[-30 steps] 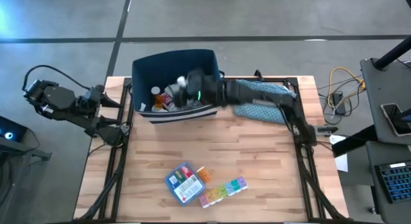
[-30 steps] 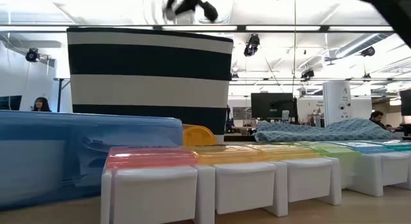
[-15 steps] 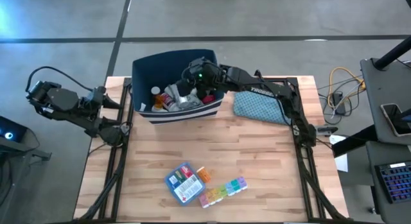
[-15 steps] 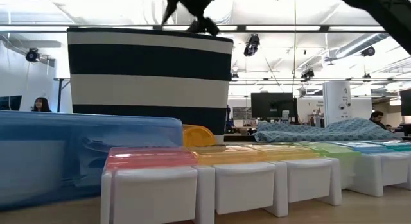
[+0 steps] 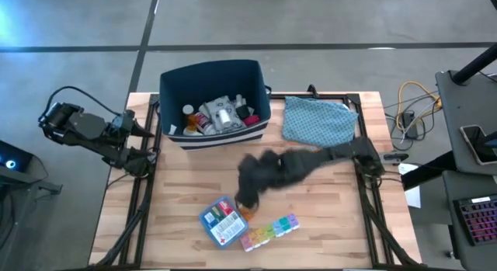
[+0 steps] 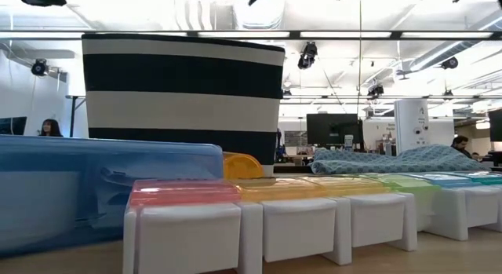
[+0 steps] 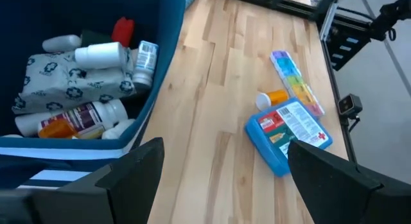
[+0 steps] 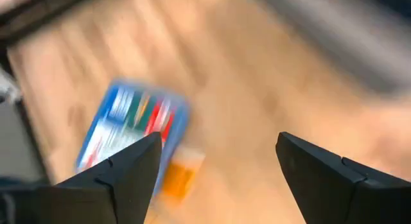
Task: Pick & place medical supplies in basket/bin
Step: Put the orange pill bottle into the blue bin
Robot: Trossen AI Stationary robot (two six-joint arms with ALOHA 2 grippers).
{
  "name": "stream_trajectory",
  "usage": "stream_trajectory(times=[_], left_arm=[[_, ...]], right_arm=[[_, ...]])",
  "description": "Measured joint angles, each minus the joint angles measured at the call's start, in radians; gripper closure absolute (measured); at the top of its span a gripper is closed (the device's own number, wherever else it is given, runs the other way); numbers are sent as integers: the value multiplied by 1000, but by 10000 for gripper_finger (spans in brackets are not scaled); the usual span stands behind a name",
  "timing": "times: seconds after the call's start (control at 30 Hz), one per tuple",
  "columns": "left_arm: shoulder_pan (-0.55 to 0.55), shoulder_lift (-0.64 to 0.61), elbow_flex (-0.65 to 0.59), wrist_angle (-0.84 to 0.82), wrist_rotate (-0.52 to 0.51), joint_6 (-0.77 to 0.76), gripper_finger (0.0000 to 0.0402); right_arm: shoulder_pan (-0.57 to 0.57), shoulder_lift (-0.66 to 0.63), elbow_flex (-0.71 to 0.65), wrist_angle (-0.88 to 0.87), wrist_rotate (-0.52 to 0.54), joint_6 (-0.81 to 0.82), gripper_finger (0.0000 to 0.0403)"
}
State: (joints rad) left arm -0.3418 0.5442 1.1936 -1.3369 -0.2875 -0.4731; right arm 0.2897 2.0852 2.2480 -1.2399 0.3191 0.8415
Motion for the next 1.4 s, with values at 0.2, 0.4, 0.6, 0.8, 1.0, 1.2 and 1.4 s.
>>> stream_trajectory(times=[0.2,0.4,0.6,0.8,1.0,1.2,1.4], left_arm=[[0,0,-4,2,0,0,93],[0,0,-4,10,0,0,93],[0,0,-4,10,0,0,93],[0,0,-4,10,0,0,93],[0,0,-4,9,-1,0,93],[0,0,-4,10,-2,11,93],[0,0,-4,9,-3,22,93]], right_arm=[[83,1,-233,192,-83,374,111],[114,3,-437,379,-82,551,112],[103,11,-551,515,-81,543,112],[89,97,-559,559,-115,514,113],[76,144,-524,508,-111,502,113],[74,162,-523,480,-119,505,113],[70,165,-520,410,-138,528,126]])
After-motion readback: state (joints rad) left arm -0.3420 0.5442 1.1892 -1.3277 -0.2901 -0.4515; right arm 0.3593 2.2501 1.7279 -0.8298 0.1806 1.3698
